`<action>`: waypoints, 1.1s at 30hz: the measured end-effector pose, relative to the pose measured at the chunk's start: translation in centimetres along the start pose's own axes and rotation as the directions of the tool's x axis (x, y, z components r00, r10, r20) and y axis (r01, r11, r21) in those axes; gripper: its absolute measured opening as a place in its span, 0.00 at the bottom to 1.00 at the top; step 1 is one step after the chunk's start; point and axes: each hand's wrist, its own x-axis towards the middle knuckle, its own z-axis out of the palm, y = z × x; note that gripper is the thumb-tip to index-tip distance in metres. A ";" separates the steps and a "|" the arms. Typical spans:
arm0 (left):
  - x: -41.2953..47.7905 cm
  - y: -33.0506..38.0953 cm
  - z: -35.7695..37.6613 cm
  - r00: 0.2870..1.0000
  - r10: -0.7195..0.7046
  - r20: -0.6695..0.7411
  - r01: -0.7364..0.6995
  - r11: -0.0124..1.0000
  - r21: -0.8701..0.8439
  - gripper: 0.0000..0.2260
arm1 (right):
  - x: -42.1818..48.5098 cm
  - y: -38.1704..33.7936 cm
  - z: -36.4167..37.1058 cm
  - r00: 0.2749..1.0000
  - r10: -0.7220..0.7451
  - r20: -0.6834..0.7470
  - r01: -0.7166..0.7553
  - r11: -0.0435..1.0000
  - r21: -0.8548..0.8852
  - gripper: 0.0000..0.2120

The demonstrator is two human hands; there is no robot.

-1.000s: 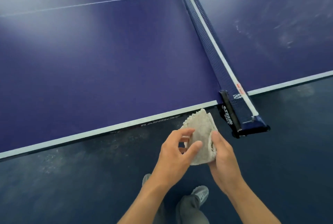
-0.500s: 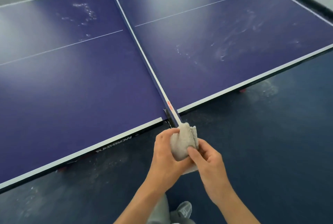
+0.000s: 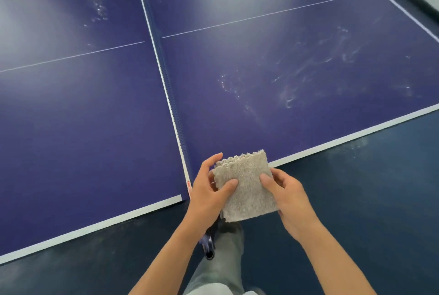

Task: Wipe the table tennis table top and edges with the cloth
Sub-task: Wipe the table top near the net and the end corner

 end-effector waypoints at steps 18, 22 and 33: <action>15.4 -4.8 -0.9 0.931 0.304 -0.201 0.137 0.219 0.966 0.20 | 24.7 5.8 -0.9 0.636 -0.400 0.660 0.691 -0.086 -0.718 0.26; 16.5 -5.9 -3.3 0.931 0.282 -0.232 0.239 0.010 0.971 0.23 | 25.7 7.9 -2.5 0.429 -0.128 0.894 0.836 -0.318 -0.447 0.29; 19.0 -8.0 -7.4 0.938 0.064 -0.340 0.343 -0.303 0.889 0.26 | 30.6 6.3 3.8 0.565 -0.189 0.803 0.753 -0.280 -0.596 0.30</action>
